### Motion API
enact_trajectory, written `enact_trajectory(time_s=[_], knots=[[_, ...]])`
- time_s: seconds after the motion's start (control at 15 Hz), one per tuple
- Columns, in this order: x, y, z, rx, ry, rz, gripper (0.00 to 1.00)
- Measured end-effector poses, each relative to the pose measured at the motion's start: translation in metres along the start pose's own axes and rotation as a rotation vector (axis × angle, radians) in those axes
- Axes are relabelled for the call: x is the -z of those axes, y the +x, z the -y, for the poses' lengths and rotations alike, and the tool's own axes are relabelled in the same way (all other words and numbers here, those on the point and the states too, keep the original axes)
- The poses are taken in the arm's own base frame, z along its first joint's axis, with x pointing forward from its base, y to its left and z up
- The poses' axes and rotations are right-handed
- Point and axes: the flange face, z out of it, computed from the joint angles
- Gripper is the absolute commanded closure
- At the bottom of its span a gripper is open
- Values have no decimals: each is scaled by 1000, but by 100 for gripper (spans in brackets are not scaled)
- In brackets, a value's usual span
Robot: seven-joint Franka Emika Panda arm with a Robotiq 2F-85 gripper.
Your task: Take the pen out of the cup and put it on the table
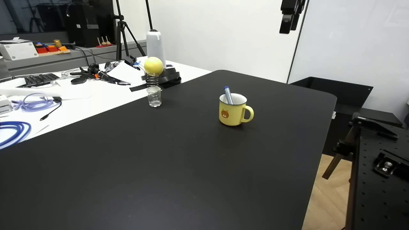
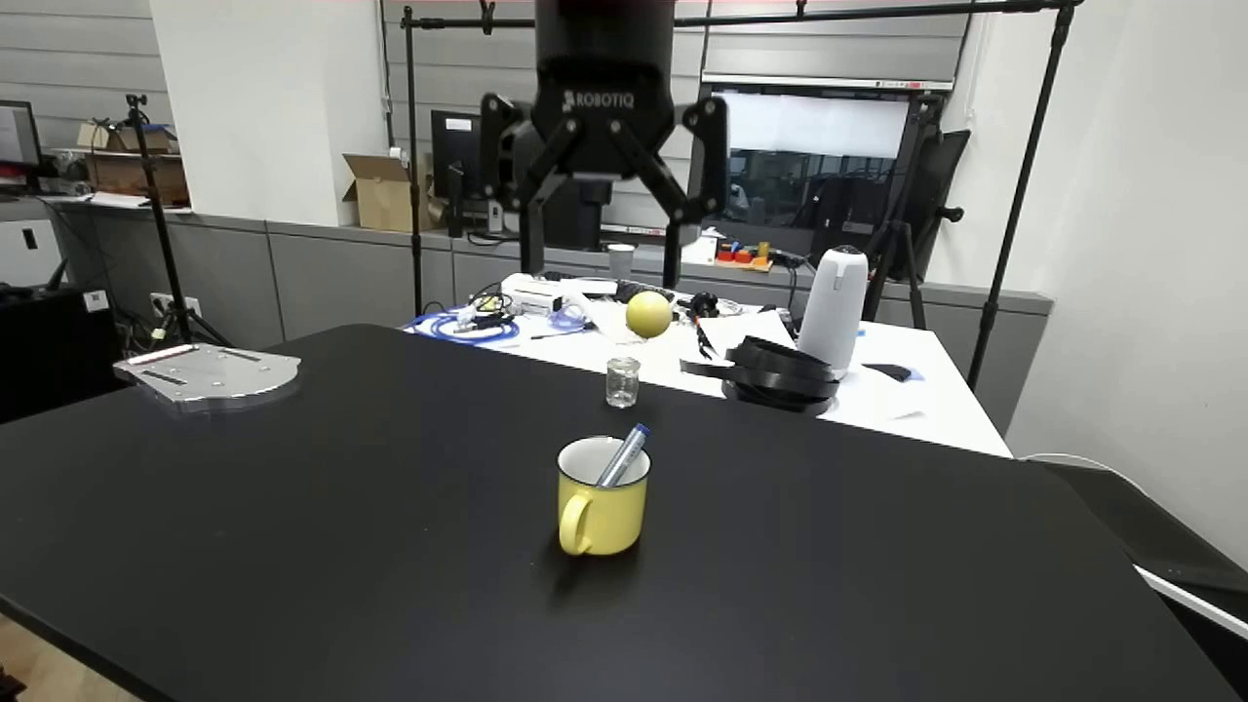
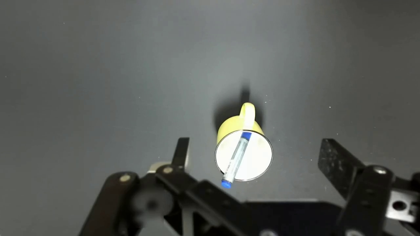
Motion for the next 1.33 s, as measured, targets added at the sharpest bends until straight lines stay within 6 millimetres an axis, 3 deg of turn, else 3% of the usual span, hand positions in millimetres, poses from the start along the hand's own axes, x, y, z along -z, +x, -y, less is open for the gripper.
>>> enact_trajectory(time_s=[0.33,0.6,0.87,1.33], knots=[[-83,30,10,0,-9,47,0],[-126,58,21,-54,-31,5,0],[-142,77,20,-123,-60,-69,0],[-149,77,17,-156,-77,-66,0]])
